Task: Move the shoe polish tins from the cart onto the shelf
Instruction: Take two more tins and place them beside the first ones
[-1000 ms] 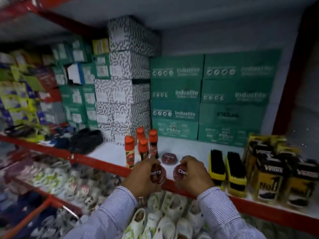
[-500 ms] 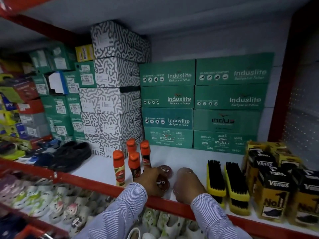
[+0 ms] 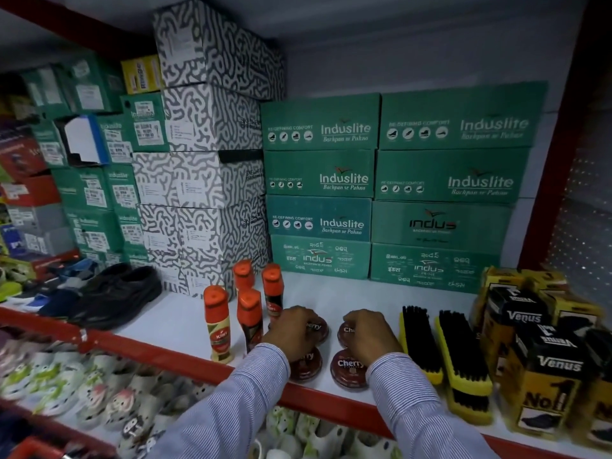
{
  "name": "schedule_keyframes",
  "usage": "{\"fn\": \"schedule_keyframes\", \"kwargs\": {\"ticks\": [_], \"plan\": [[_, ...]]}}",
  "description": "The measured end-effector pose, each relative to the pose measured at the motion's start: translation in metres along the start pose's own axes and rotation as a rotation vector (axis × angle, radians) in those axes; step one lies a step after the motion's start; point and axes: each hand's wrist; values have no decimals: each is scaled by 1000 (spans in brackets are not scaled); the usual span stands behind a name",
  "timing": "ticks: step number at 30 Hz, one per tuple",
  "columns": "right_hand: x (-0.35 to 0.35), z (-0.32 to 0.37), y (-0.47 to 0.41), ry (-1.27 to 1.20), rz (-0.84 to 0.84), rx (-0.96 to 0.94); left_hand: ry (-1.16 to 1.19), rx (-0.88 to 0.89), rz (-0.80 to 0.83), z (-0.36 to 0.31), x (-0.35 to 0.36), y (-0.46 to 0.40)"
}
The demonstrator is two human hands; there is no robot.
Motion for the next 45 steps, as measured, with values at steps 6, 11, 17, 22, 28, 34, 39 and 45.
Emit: {"fn": "schedule_keyframes", "kwargs": {"ticks": [6, 11, 17, 22, 28, 34, 39, 45], "plan": [[7, -4, -8, 4, 17, -3, 57, -17, 6, 6, 7, -7], [9, -4, -9, -4, 17, -16, 64, -4, -3, 7, 7, -9], [11, -4, -10, -5, 14, -36, 74, 6, 0, 6, 3, -6], [4, -5, 2, -25, 7, -65, 123, 9, -18, -1, -4, 6], [-9, -14, 45, 24, 35, -115, 60, 37, -42, -5, -16, 37], [4, -19, 60, 56, 103, -86, -48, -44, 38, -2, -5, 53], [9, -14, 63, 58, 40, -92, 6, -60, 7, -10, -6, 60], [10, -8, 68, 80, -4, -78, 44, -41, 38, -16, -10, 66]]}}
Point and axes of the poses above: each hand's wrist, its own y-axis away from the middle knuckle, its own x-axis out of the palm, z = x × y, and after that the axes turned 9 degrees about z, right-handed
